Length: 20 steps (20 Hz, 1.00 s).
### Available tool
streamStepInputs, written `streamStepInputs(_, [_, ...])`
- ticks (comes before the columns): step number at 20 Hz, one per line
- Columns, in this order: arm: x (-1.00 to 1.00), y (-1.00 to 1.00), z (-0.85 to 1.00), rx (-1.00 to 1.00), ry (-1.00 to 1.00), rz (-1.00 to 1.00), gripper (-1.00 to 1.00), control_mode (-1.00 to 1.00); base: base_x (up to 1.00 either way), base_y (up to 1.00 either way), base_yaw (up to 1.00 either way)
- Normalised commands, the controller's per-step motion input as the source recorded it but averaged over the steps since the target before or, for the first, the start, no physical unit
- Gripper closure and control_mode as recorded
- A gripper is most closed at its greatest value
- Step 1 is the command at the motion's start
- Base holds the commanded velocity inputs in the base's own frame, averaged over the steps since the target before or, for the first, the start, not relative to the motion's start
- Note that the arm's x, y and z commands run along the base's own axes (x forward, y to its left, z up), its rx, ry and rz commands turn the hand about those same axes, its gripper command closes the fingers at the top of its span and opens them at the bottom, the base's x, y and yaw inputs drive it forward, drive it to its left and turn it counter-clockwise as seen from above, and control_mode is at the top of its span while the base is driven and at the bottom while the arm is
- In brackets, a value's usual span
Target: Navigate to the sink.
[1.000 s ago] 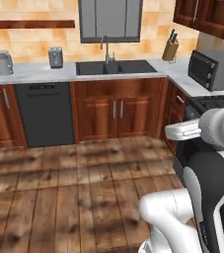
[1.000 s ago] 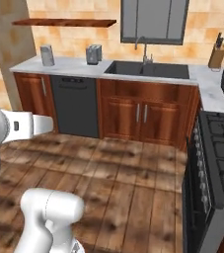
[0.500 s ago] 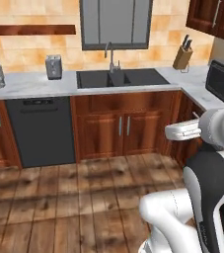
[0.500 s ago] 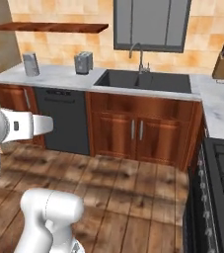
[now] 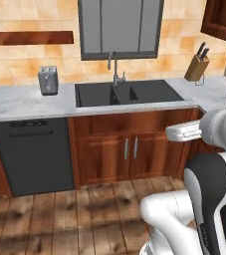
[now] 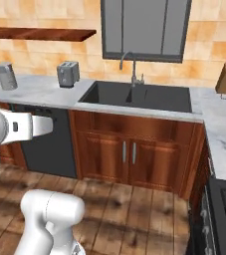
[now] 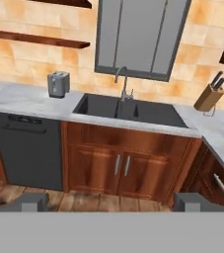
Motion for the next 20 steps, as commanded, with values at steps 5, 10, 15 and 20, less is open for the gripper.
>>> streamStepInputs(5, [0.00, 0.00, 0.00, 0.00, 0.00, 0.00, -1.00, 1.00, 1.00, -0.44, -0.10])
streamStepInputs(10, [0.00, 0.00, 0.00, 0.00, 0.00, 0.00, -1.00, 1.00, 1.00, -0.10, -0.18])
streamStepInputs(15, [0.00, 0.00, 0.00, 0.00, 0.00, 0.00, -1.00, 1.00, 1.00, -0.01, -0.18])
streamStepInputs(20, [0.00, 0.00, 0.00, 0.00, 0.00, 0.00, -1.00, 1.00, 1.00, -0.07, -0.11])
